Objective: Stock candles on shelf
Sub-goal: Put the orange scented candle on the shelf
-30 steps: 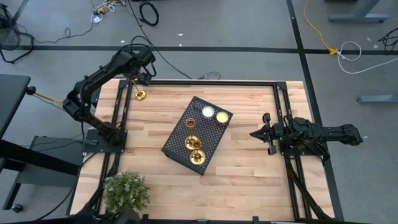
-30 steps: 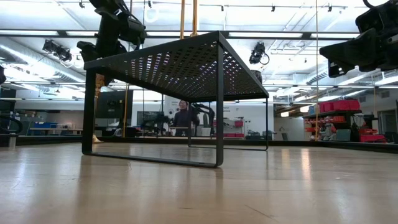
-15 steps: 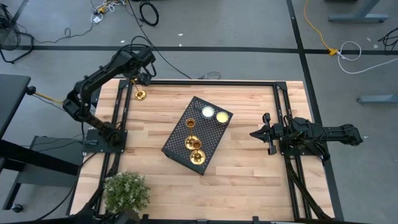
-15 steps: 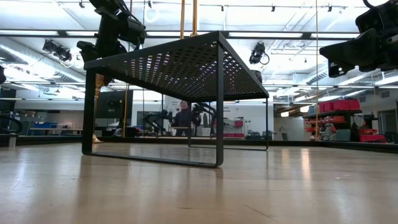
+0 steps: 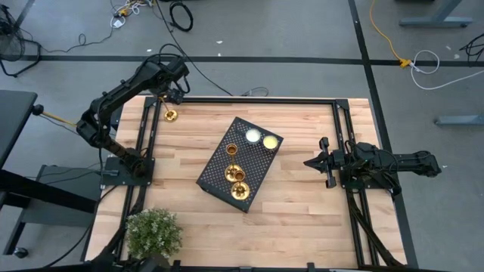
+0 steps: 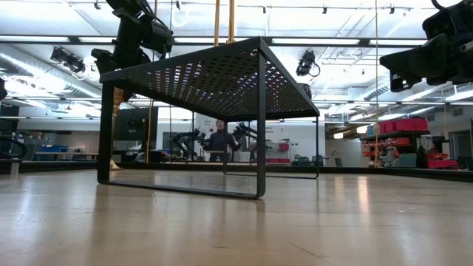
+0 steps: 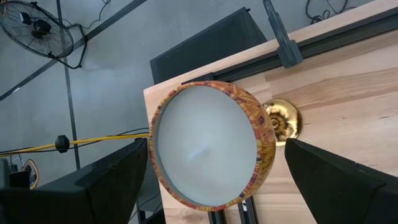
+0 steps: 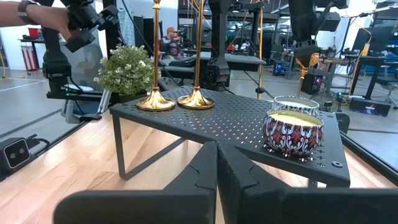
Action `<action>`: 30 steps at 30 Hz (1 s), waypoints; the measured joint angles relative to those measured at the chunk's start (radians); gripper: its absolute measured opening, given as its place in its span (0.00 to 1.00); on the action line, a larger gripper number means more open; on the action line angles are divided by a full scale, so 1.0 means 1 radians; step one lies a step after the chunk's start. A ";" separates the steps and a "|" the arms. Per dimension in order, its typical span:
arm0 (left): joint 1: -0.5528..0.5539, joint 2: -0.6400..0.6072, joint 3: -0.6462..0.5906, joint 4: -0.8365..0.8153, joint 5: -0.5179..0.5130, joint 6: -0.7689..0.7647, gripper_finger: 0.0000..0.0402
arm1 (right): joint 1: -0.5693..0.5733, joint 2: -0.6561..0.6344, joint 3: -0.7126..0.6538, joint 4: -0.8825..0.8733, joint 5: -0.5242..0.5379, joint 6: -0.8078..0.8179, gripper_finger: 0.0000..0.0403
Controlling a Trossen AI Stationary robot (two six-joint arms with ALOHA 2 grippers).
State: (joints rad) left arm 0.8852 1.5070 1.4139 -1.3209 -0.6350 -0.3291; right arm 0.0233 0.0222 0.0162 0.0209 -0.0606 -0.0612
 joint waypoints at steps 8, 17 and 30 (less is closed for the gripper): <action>0.000 -0.001 0.000 -0.002 0.000 0.001 0.95 | 0.000 0.000 0.000 0.000 0.000 0.000 0.02; 0.000 -0.001 0.000 -0.005 0.003 0.001 0.95 | 0.000 0.000 0.000 0.000 0.000 0.000 0.02; 0.000 -0.001 0.000 -0.007 0.003 0.001 0.88 | 0.000 0.000 0.000 0.000 0.000 0.000 0.02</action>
State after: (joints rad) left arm 0.8852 1.5063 1.4139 -1.3281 -0.6315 -0.3279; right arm 0.0235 0.0220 0.0162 0.0211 -0.0605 -0.0612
